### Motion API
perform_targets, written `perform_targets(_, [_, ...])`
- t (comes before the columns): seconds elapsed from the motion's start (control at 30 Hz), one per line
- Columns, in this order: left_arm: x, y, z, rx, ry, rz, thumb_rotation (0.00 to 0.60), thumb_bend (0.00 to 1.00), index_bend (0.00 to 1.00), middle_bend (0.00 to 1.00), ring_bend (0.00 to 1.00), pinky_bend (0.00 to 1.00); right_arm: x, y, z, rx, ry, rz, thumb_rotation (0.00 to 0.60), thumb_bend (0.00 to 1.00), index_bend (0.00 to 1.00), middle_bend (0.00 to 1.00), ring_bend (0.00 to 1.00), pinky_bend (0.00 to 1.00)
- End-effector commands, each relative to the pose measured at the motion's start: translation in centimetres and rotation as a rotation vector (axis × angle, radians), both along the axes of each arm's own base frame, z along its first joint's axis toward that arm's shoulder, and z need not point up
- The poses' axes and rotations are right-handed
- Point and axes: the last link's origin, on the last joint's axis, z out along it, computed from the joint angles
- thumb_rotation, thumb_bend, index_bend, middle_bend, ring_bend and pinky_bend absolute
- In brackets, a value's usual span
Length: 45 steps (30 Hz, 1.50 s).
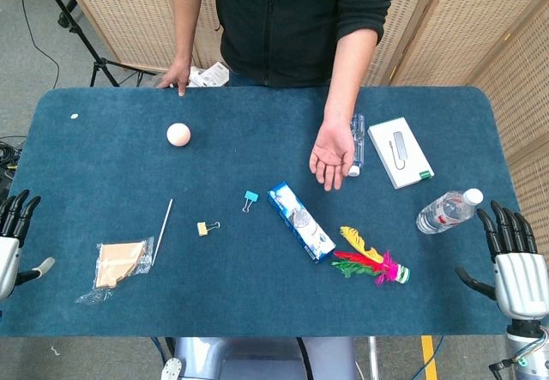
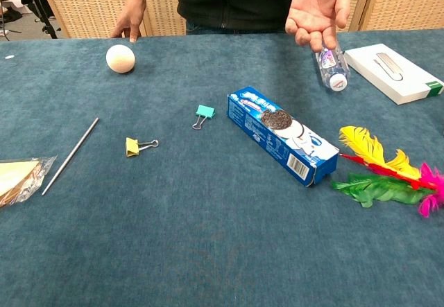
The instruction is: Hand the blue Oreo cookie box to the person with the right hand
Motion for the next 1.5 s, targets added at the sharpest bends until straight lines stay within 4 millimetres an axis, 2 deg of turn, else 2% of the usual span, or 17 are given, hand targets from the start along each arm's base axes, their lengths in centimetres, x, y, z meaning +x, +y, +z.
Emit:
perform_targets(0.03, [-0.1,-0.1,0.0,-0.004,-0.001,0.004,0.600,0.00,0.00,0.00,0.00,0.00,0.0,0.0,0.0,0.006,-0.001,-0.003,0.600,0.00,0.00,0.02,0.00,0.06])
perform_targets(0.2, [-0.2,-0.1,-0.1,-0.014,0.004,0.016,0.600,0.00,0.00,0.00,0.00,0.00,0.1,0.2,-0.3,0.038,-0.014,-0.008,0.600,0.00,0.00,0.02,0.00,0.06])
perform_targets(0.23, [-0.1,-0.1,-0.1,-0.016,-0.004,0.016,0.600,0.00,0.00,0.00,0.00,0.00,0.7,0.4,-1.6,0.122,-0.047,0.015,0.600,0.00,0.00,0.02,0.00,0.06])
perform_targets(0.3, [0.0,0.0,-0.1,-0.012,-0.009,0.017,0.600,0.00,0.00,0.00,0.00,0.00,1.4,0.3,-2.3,0.176,-0.063,0.048,0.600,0.00,0.02,0.02,0.00,0.06])
perform_targets(0.47, [0.1,0.1,-0.1,-0.020,-0.010,0.018,0.600,0.00,0.00,0.00,0.00,0.00,4.1,-1.1,-5.2,0.353,-0.158,0.121,0.600,0.00,0.06,0.04,0.00,0.06])
perform_targets(0.6, [0.1,0.2,0.1,-0.018,-0.015,0.017,0.600,0.00,0.00,0.00,0.00,0.00,7.5,-3.3,-7.8,0.549,-0.258,0.148,0.600,0.00,0.06,0.05,0.00,0.06])
perform_targets(1.03, [-0.2,0.5,0.5,-0.032,-0.040,0.033,0.600,0.00,0.00,0.00,0.00,0.00,14.6,-9.3,-15.3,0.642,-0.350,0.125,0.600,0.00,0.07,0.05,0.00,0.06])
perform_targets(1.2, [-0.2,0.3,0.6,-0.032,-0.047,0.024,0.600,0.00,0.00,0.00,0.00,0.00,16.3,-10.6,-18.3,0.629,-0.304,0.064,0.600,0.00,0.07,0.05,0.00,0.06])
perform_targets(1.5, [-0.3,0.4,0.6,-0.043,-0.048,0.028,0.600,0.00,0.00,0.00,0.00,0.00,18.7,-12.8,-22.3,0.567,-0.280,-0.034,0.600,0.00,0.07,0.02,0.00,0.06])
